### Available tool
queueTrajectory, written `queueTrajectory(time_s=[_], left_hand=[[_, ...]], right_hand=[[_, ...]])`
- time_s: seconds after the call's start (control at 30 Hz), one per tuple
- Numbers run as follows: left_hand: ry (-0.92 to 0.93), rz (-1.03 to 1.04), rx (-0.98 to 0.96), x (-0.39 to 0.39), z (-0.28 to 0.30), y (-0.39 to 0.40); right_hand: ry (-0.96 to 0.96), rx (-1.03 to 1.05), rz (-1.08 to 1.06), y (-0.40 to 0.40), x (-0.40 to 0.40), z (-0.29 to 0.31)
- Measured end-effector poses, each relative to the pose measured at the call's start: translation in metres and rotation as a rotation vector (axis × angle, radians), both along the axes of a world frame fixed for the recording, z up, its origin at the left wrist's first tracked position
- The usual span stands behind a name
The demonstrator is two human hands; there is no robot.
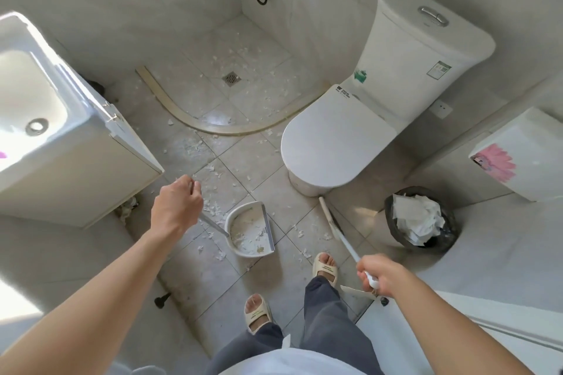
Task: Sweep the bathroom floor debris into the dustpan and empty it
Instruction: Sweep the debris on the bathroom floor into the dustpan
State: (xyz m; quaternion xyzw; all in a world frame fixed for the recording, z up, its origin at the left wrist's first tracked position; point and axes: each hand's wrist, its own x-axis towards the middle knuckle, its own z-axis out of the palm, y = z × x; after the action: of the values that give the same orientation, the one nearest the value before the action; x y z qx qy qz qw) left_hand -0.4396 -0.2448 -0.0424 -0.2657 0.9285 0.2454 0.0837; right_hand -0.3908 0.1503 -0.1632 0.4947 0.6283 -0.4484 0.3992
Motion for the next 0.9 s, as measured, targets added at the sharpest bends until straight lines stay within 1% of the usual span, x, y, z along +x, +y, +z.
queueTrajectory(time_s=[0.1,0.27,0.5,0.7,0.9], left_hand=[[-0.005,-0.031,-0.001,0.014,-0.003,-0.014],[-0.042,-0.092,-0.016,0.028,-0.013,-0.026],[-0.057,-0.149,-0.015,0.044,-0.029,-0.029],[-0.032,-0.132,-0.021,0.052,-0.038,-0.036],[-0.001,-0.133,-0.020,0.052,-0.043,-0.031]], right_hand=[[0.028,0.009,0.042,-0.012,0.026,0.017],[0.105,0.045,-0.002,-0.015,0.057,0.042],[0.159,0.137,-0.069,-0.011,0.074,0.038],[0.123,0.189,-0.094,-0.018,0.077,0.026],[0.015,0.085,-0.073,-0.056,0.096,0.016]])
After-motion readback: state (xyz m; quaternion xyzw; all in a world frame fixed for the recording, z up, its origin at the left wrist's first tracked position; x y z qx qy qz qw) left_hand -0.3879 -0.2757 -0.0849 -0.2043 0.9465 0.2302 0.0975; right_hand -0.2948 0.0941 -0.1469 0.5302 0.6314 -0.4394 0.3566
